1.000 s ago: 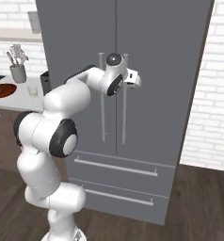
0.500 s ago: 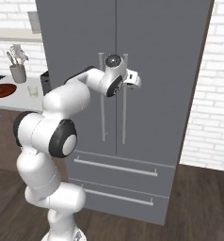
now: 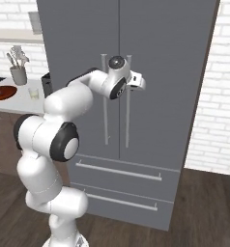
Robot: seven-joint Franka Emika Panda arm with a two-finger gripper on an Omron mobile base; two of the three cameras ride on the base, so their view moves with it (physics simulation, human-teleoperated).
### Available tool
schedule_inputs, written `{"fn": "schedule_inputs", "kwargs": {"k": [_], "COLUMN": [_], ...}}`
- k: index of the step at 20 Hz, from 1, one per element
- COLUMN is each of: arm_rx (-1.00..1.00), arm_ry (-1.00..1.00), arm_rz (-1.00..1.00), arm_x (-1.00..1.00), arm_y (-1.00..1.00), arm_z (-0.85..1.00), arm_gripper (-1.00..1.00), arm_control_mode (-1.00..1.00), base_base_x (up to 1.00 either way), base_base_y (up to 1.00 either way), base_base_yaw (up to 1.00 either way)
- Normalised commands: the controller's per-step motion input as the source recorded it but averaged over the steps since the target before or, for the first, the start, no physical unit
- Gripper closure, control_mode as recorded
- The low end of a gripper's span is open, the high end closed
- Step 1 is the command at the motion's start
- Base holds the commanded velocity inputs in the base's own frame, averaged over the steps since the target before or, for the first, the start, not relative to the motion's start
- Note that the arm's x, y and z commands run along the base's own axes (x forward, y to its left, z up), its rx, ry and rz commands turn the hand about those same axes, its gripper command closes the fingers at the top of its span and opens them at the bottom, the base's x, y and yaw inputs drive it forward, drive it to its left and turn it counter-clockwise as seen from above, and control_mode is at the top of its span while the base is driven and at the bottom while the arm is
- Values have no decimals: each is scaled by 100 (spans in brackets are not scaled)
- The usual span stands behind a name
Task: Grab a lemon wedge from the fridge and one ice cube from the ice bowl, and put them in the glass of lemonade.
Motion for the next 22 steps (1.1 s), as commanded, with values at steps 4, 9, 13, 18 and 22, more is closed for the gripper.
{"fn": "schedule_inputs", "kwargs": {"k": [4, 9, 13, 18, 22], "arm_rx": [0, 2, 9, 12, 13], "arm_ry": [0, 0, 0, -3, -6], "arm_rz": [0, -8, -11, -15, -15], "arm_x": [-2, -23, -67, -88, -92], "arm_y": [-10, -52, -79, -86, -88], "arm_z": [0, 11, 13, 20, 23], "arm_gripper": [100, 100, 100, 100, 100], "arm_control_mode": [-100, -100, -100, -100, -100], "base_base_x": [0, 0, 0, 0, 0], "base_base_y": [0, 0, 0, 0, 0], "base_base_yaw": [0, 0, 0, 0, 0]}}
